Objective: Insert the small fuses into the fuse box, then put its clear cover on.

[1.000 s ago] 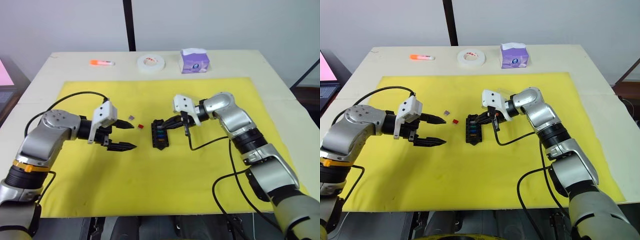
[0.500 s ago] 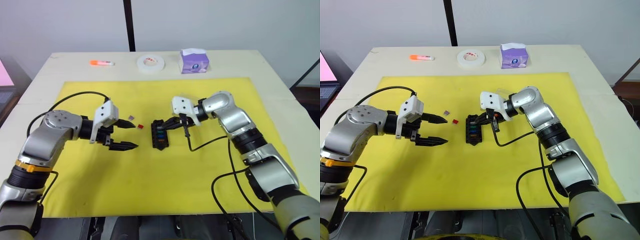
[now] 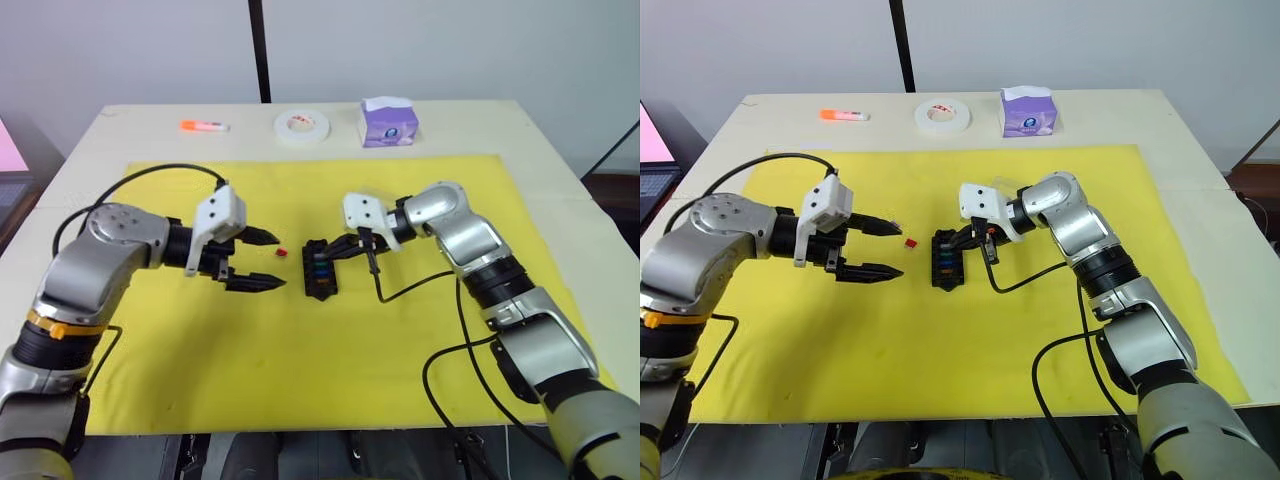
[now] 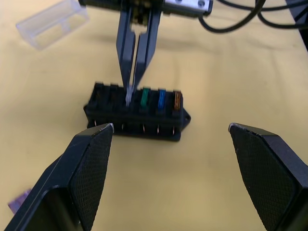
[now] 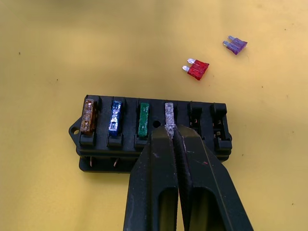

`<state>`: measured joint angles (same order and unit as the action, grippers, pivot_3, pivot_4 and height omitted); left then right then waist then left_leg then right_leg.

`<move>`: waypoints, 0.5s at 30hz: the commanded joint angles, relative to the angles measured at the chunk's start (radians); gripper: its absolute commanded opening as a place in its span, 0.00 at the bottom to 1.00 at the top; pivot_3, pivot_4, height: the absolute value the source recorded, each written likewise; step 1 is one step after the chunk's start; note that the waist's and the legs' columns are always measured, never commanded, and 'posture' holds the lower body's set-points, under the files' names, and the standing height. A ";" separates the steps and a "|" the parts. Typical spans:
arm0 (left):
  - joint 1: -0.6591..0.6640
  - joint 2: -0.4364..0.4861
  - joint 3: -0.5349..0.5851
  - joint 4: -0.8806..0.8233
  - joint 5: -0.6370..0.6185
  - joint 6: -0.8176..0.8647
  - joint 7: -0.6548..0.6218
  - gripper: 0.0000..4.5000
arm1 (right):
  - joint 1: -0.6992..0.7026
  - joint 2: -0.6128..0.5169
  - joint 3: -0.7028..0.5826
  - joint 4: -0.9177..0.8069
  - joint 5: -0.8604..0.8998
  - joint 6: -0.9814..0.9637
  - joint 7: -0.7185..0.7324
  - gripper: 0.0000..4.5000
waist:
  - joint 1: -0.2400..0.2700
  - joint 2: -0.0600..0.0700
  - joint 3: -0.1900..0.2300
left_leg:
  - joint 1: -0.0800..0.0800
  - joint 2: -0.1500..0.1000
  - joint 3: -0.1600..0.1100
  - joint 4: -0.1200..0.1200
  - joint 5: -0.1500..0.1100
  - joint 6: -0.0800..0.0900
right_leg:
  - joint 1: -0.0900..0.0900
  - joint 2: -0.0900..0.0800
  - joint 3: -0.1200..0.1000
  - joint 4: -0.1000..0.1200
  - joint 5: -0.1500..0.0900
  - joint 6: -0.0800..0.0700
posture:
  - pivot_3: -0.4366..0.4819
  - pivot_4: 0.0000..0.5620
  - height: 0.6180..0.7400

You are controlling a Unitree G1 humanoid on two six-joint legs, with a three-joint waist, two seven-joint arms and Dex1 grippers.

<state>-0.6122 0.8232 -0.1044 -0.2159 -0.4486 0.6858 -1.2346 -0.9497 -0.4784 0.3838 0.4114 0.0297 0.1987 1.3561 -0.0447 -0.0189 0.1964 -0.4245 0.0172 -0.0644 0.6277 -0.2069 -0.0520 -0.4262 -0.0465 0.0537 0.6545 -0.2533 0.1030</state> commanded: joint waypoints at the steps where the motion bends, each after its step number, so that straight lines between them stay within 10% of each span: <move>1: -0.017 0.000 0.000 -0.008 -0.008 0.005 0.008 0.90 | 0.009 -0.002 -0.007 -0.038 0.004 0.006 0.012 0.00 | 0.000 0.000 0.000 | 0.000 0.000 0.000 0.000 0.000 0.000 | 0.000 0.000 0.000 0.000 0.000 0.000 | 0.48 0.27 1.00; 15: 0.052 0.025 0.000 0.091 0.046 -0.122 -0.048 0.90 | 0.015 -0.007 -0.021 -0.065 0.014 0.028 0.003 0.00 | 0.000 0.000 0.000 | 0.000 0.000 0.000 0.000 0.000 0.000 | 0.000 0.000 0.000 0.000 0.000 0.000 | 0.48 0.27 1.00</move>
<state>-0.5545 0.8397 -0.1070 -0.1234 -0.4100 0.5963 -1.2725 -0.9328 -0.4803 0.3790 0.3763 0.0354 0.2249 1.3527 -0.0444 -0.0189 0.1964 -0.4244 0.0172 -0.0644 0.6278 -0.2069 -0.0520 -0.4262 -0.0465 0.0536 0.6547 -0.2533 0.1030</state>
